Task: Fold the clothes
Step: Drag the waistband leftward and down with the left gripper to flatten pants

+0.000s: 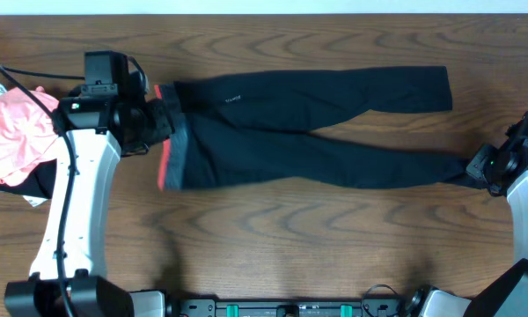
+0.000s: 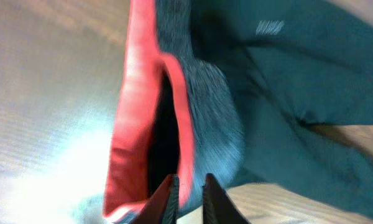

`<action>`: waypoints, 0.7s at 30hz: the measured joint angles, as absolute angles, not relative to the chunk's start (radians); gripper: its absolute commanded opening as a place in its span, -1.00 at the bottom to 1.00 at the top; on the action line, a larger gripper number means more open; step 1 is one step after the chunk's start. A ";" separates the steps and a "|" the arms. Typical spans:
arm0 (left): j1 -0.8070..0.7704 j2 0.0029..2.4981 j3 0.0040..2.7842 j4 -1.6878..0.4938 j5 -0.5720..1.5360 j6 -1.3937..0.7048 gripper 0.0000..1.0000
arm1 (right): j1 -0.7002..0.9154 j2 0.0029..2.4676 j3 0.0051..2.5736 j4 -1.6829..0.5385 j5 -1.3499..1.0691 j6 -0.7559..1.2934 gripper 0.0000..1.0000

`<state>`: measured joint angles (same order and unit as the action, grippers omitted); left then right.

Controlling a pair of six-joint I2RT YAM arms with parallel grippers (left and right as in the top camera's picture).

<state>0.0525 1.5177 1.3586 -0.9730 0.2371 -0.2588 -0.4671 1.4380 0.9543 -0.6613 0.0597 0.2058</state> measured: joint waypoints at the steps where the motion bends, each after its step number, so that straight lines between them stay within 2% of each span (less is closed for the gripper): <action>1: 0.052 1.523 1.353 -0.974 0.232 -0.260 -0.67 | -0.467 1.438 0.954 -0.662 0.060 0.206 -0.95; 11: 0.052 1.620 1.332 -1.026 0.207 -0.262 -0.68 | -0.467 1.438 0.954 -0.594 0.060 0.206 -0.93; 14: 0.052 1.620 1.332 -1.026 0.205 -0.262 -0.69 | -0.467 1.438 0.954 -0.525 0.060 0.201 -0.72; 18: 0.052 1.620 1.332 -1.026 0.202 -0.262 -0.68 | -0.467 1.438 0.954 -0.463 0.060 0.186 -0.67; 20: 0.052 1.620 1.332 -1.027 0.202 -0.262 -0.69 | -0.467 1.439 0.954 -0.438 0.060 0.177 -0.29; 21: 0.052 1.620 1.332 -1.027 0.202 -0.262 -0.68 | -0.467 1.441 0.954 -0.431 0.062 0.178 -0.25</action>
<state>0.0525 1.6199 1.3319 -1.0267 0.2024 -0.2623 -0.4671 1.4410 0.9543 -0.4313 0.0616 0.1783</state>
